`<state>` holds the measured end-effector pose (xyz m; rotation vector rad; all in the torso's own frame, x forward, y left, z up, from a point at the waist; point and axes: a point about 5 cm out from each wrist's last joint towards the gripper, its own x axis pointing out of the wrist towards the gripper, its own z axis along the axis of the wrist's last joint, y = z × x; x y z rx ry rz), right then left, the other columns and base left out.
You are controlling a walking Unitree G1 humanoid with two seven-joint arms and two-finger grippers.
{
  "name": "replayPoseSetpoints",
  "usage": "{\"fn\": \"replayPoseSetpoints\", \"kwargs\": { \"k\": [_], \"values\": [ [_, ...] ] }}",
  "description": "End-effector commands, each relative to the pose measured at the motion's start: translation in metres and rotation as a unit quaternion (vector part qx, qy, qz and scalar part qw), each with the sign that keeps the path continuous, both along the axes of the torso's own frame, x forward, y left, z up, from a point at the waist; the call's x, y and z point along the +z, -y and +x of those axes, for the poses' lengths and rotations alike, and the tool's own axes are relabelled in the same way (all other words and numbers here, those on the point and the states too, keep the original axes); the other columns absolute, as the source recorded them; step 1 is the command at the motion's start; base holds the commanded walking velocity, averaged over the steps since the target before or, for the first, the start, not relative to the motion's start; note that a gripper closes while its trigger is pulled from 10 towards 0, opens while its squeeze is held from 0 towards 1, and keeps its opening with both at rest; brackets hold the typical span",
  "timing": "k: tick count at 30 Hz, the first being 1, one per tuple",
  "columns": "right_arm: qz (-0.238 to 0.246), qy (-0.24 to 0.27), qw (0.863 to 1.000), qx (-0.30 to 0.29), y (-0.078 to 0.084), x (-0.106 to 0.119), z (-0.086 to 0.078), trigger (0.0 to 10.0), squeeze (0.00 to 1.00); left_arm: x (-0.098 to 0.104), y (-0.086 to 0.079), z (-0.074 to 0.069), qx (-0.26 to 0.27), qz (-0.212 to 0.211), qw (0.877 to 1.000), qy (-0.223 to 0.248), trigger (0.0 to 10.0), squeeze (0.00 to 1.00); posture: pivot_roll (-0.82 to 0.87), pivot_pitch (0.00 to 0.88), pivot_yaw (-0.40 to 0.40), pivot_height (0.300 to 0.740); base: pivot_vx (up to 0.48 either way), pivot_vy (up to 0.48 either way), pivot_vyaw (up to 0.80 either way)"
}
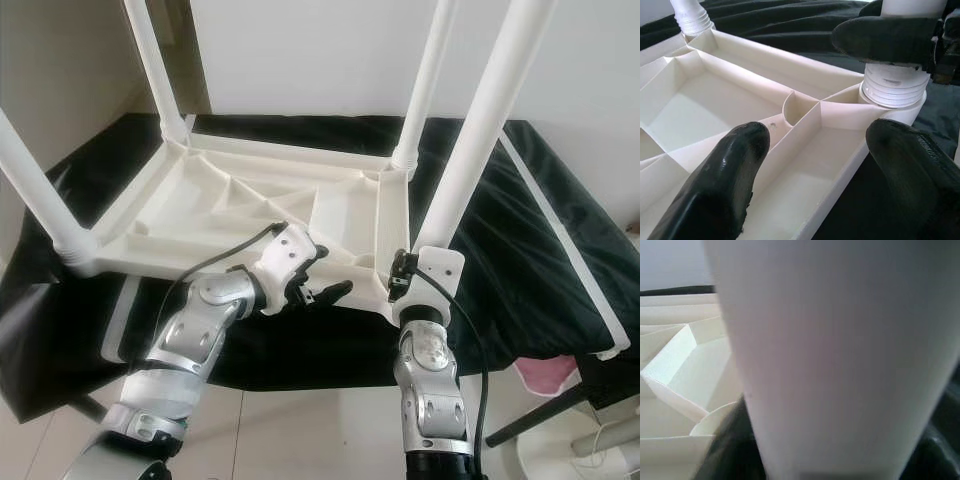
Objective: Building children table
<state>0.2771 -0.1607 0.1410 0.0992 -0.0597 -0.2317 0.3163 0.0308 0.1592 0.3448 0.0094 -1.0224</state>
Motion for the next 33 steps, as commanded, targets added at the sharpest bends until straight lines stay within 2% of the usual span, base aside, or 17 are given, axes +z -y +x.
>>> {"fn": "replayPoseSetpoints", "kwargs": {
  "k": [1,2,7,11,14,16,17,18,19,23,24,26,32,33],
  "values": [
    [0.033,-0.014,0.999,0.004,-0.008,-0.008,-0.001,10.0,0.89,0.006,-0.01,0.011,0.171,-0.025,0.983,0.066,10.0,0.0,-0.07,0.0,-0.024,0.74,0.0,0.0,0.0],
    [0.04,-0.005,0.999,0.018,-0.008,-0.007,0.0,10.0,1.0,0.006,-0.009,0.008,0.159,-0.027,0.984,0.073,10.0,0.0,-0.06,0.0,-0.019,0.74,0.0,0.0,0.0],
    [0.026,0.014,0.999,0.037,-0.005,-0.002,0.0,10.0,1.0,0.007,-0.008,0.006,0.16,-0.038,0.984,0.066,10.0,0.0,-0.06,0.0,-0.017,0.74,0.0,0.0,0.0],
    [0.024,0.035,0.997,0.072,0.001,0.002,-0.002,10.0,1.0,0.007,-0.007,0.003,0.125,-0.034,0.99,0.064,10.0,0.0,-0.05,0.0,-0.02,0.74,0.0,0.0,0.0],
    [0.017,0.043,0.993,0.106,0.008,0.003,-0.004,10.0,1.0,0.007,-0.006,0.002,0.102,-0.055,0.993,0.033,10.0,0.0,-0.05,0.0,-0.021,0.74,0.0,0.0,0.0],
    [0.014,0.044,0.992,0.121,0.01,0.003,-0.005,10.0,1.0,0.007,-0.004,0.001,0.098,-0.052,0.993,0.042,10.0,0.0,-0.05,0.0,-0.019,0.74,0.0,0.0,0.0],
    [0.004,0.048,0.99,0.134,0.013,0.004,-0.005,10.0,0.15,0.006,-0.003,-0.001,0.085,-0.055,0.994,0.037,10.0,0.0,-0.05,0.0,-0.02,0.74,0.0,0.0,0.0],
    [-0.003,0.052,0.988,0.142,0.015,0.004,-0.005,10.0,0.15,0.005,-0.002,-0.003,0.076,-0.057,0.995,0.033,10.0,0.0,-0.05,0.0,-0.02,0.74,0.0,0.0,0.0],
    [-0.005,0.058,0.985,0.164,0.022,0.005,-0.004,10.0,0.0,0.006,0.002,-0.006,0.062,-0.066,0.996,0.026,10.0,0.0,-0.05,0.0,-0.017,0.74,0.0,0.0,0.0],
    [-0.018,0.06,0.978,0.2,0.027,0.006,-0.002,10.0,0.0,0.006,0.005,-0.01,0.041,-0.062,0.997,0.031,10.0,0.0,-0.06,0.0,-0.013,0.74,0.0,0.0,0.0],
    [-0.028,0.053,0.97,0.236,0.03,0.005,0.001,10.0,0.0,0.004,0.007,-0.012,0.025,-0.056,0.998,0.031,10.0,0.0,-0.06,0.0,-0.004,0.74,0.0,0.0,0.0],
    [-0.038,0.047,0.965,0.255,0.032,0.004,0.002,10.0,0.0,0.003,0.008,-0.013,0.017,-0.054,0.998,0.028,10.0,0.0,-0.06,0.0,-0.004,0.74,0.0,0.0,0.0],
    [-0.048,0.025,0.948,0.313,0.037,-0.002,0.004,10.0,0.0,-0.004,0.01,-0.014,0.007,-0.051,0.999,-0.013,10.0,0.0,-0.06,0.0,0.007,0.74,0.0,0.0,0.0],
    [-0.053,0.021,0.943,0.328,0.037,-0.003,0.004,9.7,0.0,-0.007,0.01,-0.015,0.006,-0.05,0.998,-0.022,10.0,0.0,-0.06,0.0,0.009,0.74,0.0,0.0,0.0]
  ]
}}
